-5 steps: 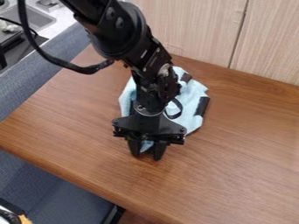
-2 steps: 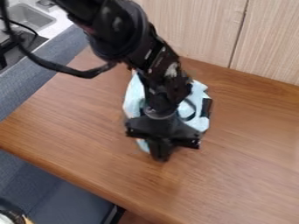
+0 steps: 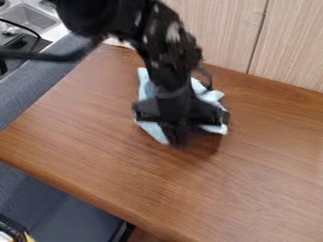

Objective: Fold the cloth from the bottom to the top

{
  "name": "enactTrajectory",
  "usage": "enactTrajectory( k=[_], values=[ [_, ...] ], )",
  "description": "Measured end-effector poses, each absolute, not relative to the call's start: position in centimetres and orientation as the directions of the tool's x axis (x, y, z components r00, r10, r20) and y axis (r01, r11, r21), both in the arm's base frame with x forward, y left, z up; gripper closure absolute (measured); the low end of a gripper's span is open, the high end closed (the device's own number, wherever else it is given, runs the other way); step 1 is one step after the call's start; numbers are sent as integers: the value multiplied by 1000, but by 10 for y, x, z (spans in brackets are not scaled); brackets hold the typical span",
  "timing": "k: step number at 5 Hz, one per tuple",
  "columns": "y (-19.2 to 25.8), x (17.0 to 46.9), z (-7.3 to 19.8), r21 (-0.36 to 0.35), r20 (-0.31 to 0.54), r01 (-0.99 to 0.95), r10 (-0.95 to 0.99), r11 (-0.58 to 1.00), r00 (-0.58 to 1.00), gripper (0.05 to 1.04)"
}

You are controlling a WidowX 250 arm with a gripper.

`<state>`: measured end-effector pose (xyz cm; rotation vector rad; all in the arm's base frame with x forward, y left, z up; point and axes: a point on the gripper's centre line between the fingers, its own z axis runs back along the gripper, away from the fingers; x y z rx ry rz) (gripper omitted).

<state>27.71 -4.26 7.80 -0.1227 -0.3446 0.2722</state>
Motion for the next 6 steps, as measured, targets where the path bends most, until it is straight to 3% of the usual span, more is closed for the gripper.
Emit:
enactTrajectory(
  k=[1,3,4,6],
  values=[
    [-22,302,104,-227,357,-297,363,928,861,1025],
    [15,353,104,-216,359,-383,438,898,824,1025],
    [28,371,80,-160,353,-425,454,891,818,1025],
    [44,405,37,-126,353,-462,475,878,806,1025]
  ],
)
